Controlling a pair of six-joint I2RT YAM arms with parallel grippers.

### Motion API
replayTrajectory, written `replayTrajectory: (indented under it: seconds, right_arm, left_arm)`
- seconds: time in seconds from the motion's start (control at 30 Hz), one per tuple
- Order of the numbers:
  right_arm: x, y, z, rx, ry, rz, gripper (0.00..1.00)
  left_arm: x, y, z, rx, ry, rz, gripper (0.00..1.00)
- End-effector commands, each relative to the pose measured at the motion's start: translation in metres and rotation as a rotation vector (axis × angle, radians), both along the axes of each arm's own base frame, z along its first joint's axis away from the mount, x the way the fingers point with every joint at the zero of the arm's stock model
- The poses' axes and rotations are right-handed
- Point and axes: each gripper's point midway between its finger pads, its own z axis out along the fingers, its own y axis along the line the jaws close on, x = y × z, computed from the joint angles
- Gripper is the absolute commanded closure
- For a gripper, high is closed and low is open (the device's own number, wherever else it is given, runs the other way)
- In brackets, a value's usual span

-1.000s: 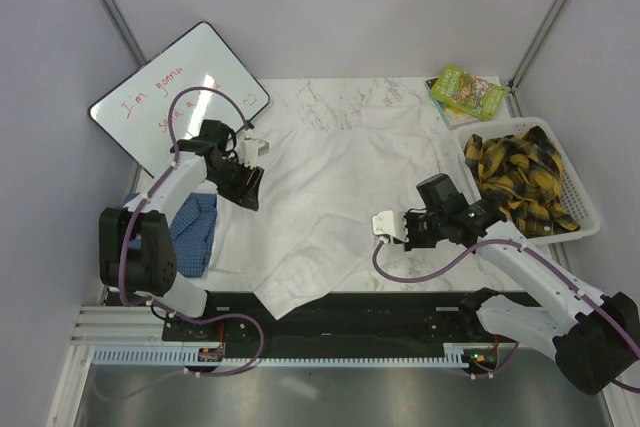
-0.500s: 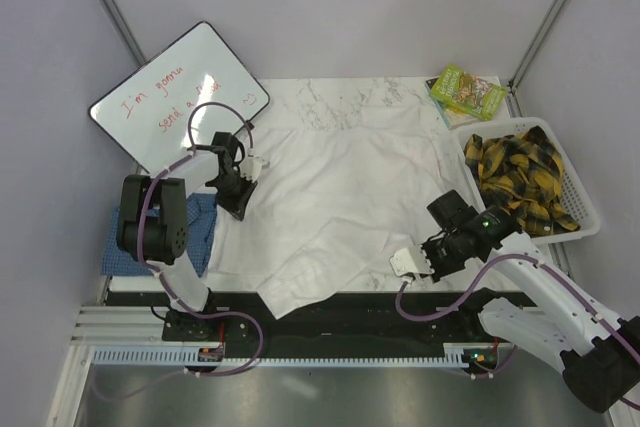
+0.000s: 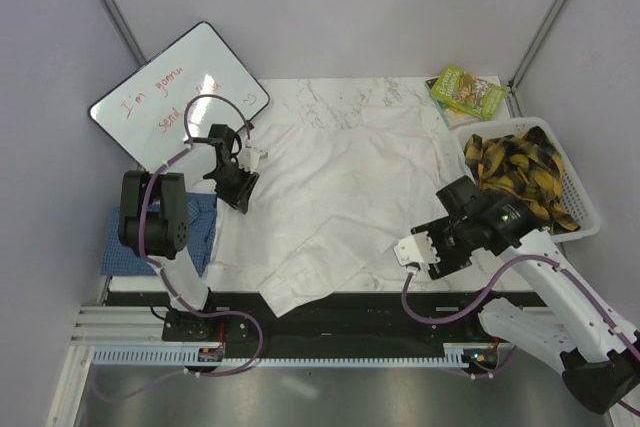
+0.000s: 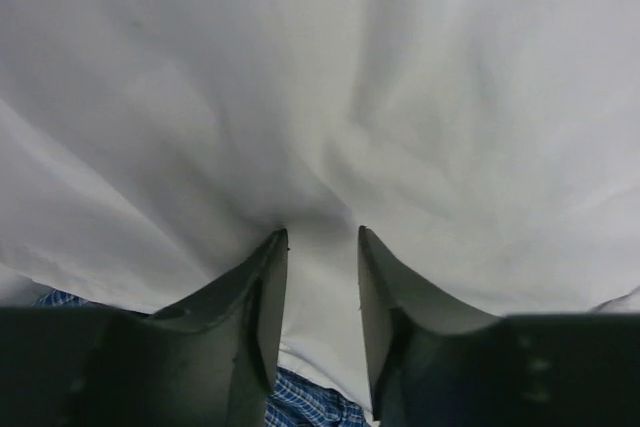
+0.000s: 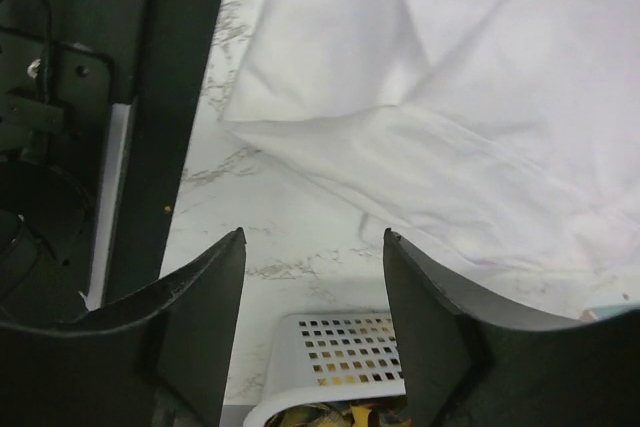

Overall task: Fold and stack the long sleeve shirts
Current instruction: Flatten the shirt out

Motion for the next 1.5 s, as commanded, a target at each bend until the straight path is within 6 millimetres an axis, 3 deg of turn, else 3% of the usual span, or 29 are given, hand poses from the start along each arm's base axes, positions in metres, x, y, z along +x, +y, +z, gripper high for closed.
replayTrajectory:
  seconds: [0.0, 0.07, 0.17, 0.33, 0.47, 0.53, 0.7, 0.87, 1.07, 1.13, 1.2, 1.23, 1.27, 1.33, 1.37, 1.4, 1.47]
  right_arm:
    - [0.026, 0.020, 0.034, 0.130, -0.030, -0.187, 0.34]
    - [0.049, 0.030, 0.039, 0.191, -0.026, -0.310, 0.34]
    - [0.098, 0.034, 0.032, 0.237, 0.059, -0.547, 0.36]
    - [0.166, 0.050, -0.002, 0.199, 0.142, -0.747, 0.42]
    - [0.191, 0.047, -0.031, 0.128, 0.158, -0.800, 0.45]
    - [0.191, 0.041, -0.050, 0.075, 0.175, -0.795, 0.46]
    - [0.164, 0.007, -0.096, -0.107, 0.183, -0.737, 0.47]
    - [0.137, -0.023, -0.120, -0.219, 0.162, -0.670, 0.47]
    - [0.110, -0.049, -0.125, -0.313, 0.138, -0.569, 0.47]
    - [0.098, -0.051, -0.121, -0.316, 0.160, -0.525, 0.47]
    - [0.090, -0.048, -0.106, -0.289, 0.168, -0.480, 0.46]
    - [0.088, -0.039, -0.099, -0.244, 0.187, -0.467, 0.46]
    - [0.100, -0.030, -0.081, -0.193, 0.157, -0.474, 0.45]
    - [0.105, -0.017, -0.063, -0.131, 0.182, -0.510, 0.45]
    - [0.123, -0.006, -0.048, -0.071, 0.159, -0.528, 0.45]
    - [0.131, 0.000, -0.043, -0.043, 0.161, -0.571, 0.44]
    - [0.163, 0.012, -0.035, 0.002, 0.138, -0.632, 0.44]
  left_arm:
    - [0.016, -0.027, 0.055, -0.166, -0.146, -0.058, 0.53]
    - [0.014, -0.036, 0.077, -0.209, -0.198, -0.083, 0.51]
    - [0.016, -0.043, 0.090, -0.235, -0.231, -0.093, 0.50]
    - [0.022, -0.048, 0.075, -0.161, -0.229, -0.150, 0.51]
    - [0.034, -0.046, 0.058, -0.128, -0.195, -0.106, 0.53]
    - [0.028, -0.045, 0.040, -0.094, -0.146, -0.110, 0.53]
    - [-0.003, -0.049, 0.015, -0.072, -0.058, -0.144, 0.57]
    - [-0.054, -0.049, -0.004, -0.019, 0.025, -0.205, 0.61]
    - [-0.107, -0.045, -0.010, 0.044, 0.080, -0.284, 0.60]
    - [-0.129, -0.040, -0.012, 0.048, 0.132, -0.302, 0.61]
    - [-0.139, -0.042, -0.006, 0.024, 0.138, -0.311, 0.61]
    - [-0.141, -0.043, -0.002, 0.018, 0.138, -0.307, 0.61]
    - [-0.143, -0.044, 0.004, 0.005, 0.143, -0.308, 0.60]
    - [-0.117, -0.055, 0.029, -0.048, 0.052, -0.295, 0.56]
    - [-0.105, -0.059, 0.040, -0.069, 0.020, -0.291, 0.54]
    - [-0.075, -0.066, 0.064, -0.088, -0.070, -0.263, 0.52]
    - [-0.045, -0.071, 0.078, -0.102, -0.116, -0.231, 0.49]
